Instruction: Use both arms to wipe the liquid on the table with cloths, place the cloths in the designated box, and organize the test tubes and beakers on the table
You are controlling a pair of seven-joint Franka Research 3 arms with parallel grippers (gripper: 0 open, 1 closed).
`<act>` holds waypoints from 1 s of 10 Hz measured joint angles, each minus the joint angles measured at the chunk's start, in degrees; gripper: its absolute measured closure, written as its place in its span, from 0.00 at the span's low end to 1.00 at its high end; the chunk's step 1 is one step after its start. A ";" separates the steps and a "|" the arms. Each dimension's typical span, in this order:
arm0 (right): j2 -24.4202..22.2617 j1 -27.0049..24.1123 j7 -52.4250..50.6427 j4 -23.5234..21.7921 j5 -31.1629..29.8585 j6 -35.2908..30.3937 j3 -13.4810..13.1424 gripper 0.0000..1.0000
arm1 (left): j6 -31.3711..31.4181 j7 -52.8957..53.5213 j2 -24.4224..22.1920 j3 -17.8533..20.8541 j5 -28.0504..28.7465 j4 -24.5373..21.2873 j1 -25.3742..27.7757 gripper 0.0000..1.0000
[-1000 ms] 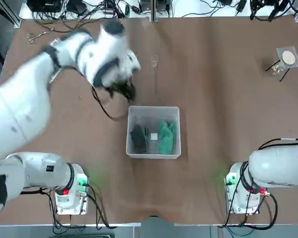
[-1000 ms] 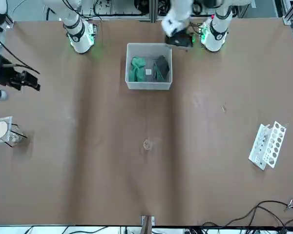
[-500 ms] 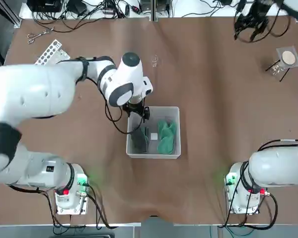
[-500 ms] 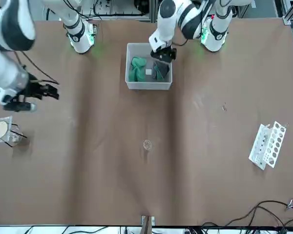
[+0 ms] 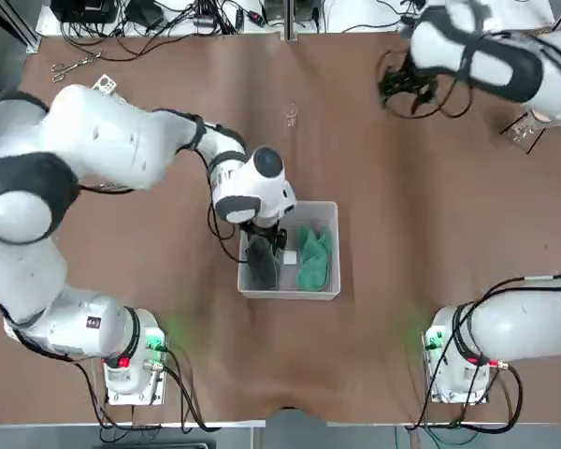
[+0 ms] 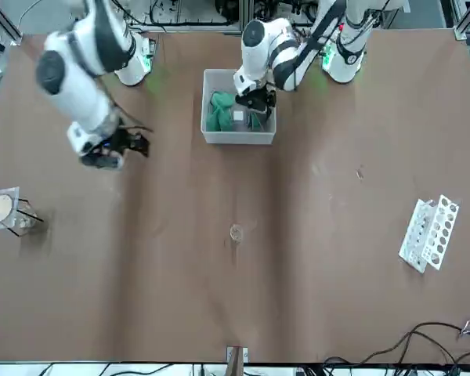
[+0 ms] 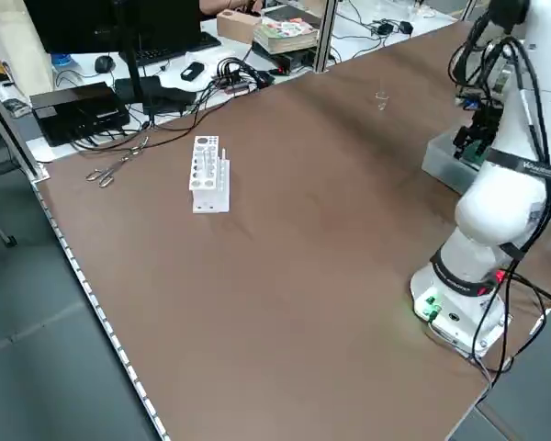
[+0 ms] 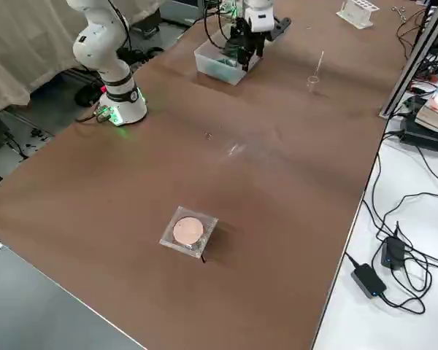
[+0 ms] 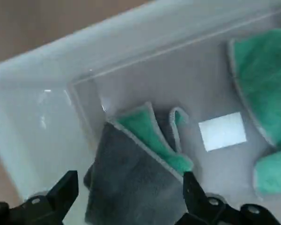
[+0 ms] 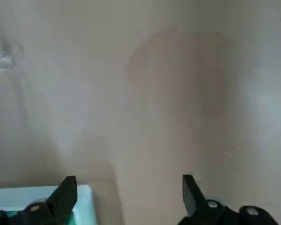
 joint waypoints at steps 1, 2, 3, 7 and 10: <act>-0.12 3.71 4.44 -0.90 0.01 1.01 0.03 0.01 | 0.05 -1.60 2.18 0.27 3.00 0.28 0.07 0.02; -0.27 7.06 8.30 -1.57 0.01 1.39 0.04 0.01 | 0.05 -2.63 3.59 0.37 4.54 0.41 0.15 0.04; -0.34 10.24 11.12 -2.47 0.01 2.15 0.04 0.01 | 0.05 -3.57 4.43 0.38 5.26 0.54 0.15 0.04; -0.37 19.25 21.75 -7.01 -0.04 6.59 0.10 0.01 | -0.06 -7.09 5.07 0.41 5.43 0.75 0.17 0.65; -0.45 19.22 23.39 -7.00 -0.04 6.71 -0.44 0.01 | -4.11 -9.15 4.62 0.46 5.58 2.63 1.23 0.93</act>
